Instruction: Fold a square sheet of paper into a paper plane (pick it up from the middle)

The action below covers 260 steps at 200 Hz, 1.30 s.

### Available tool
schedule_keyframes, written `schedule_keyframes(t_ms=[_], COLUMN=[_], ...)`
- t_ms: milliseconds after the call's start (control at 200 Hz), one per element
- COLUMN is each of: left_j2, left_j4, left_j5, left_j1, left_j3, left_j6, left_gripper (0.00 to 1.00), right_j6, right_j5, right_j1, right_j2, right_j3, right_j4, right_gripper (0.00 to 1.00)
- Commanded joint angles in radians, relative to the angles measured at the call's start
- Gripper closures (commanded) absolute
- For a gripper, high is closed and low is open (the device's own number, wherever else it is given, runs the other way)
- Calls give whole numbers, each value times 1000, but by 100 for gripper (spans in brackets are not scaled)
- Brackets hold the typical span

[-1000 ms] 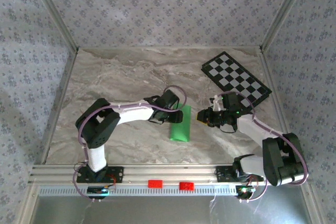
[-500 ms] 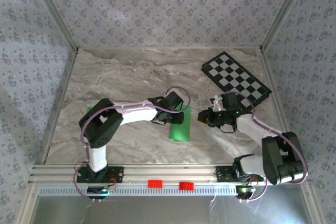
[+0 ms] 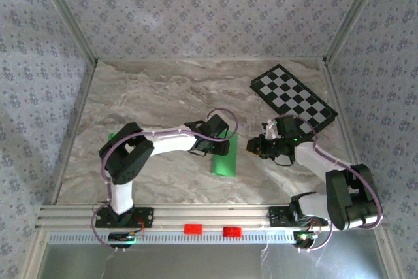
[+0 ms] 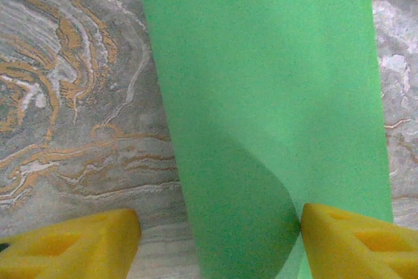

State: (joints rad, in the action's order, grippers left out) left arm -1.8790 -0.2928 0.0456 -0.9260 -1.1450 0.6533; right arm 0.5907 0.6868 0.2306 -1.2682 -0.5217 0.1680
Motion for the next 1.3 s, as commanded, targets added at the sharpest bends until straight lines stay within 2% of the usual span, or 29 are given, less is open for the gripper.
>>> schedule_keyframes(t_ms=[0, 410, 960, 1064, 1294], left_j2=[-89, -111, -125, -128, -129], left_j4=[-22, -35, -40, -35, -34], left_j5=[19, 53, 48, 49, 57], left_j1=[6, 6, 1, 1, 1], left_j3=[8, -7, -10, -10, -4], left_j6=[-43, 20, -33, -36, -12], left_gripper=[30, 29, 29, 29, 29], right_j6=[-6, -5, 11, 26, 81], right_j5=[-7, 8, 13, 16, -33], right_j1=[-5, -2, 22, 32, 39], right_j2=[1, -8, -51, -63, -67], right_j3=[-4, -8, -26, -30, -23], right_j4=[30, 25, 3, -16, -57], right_gripper=[79, 79, 79, 82, 83])
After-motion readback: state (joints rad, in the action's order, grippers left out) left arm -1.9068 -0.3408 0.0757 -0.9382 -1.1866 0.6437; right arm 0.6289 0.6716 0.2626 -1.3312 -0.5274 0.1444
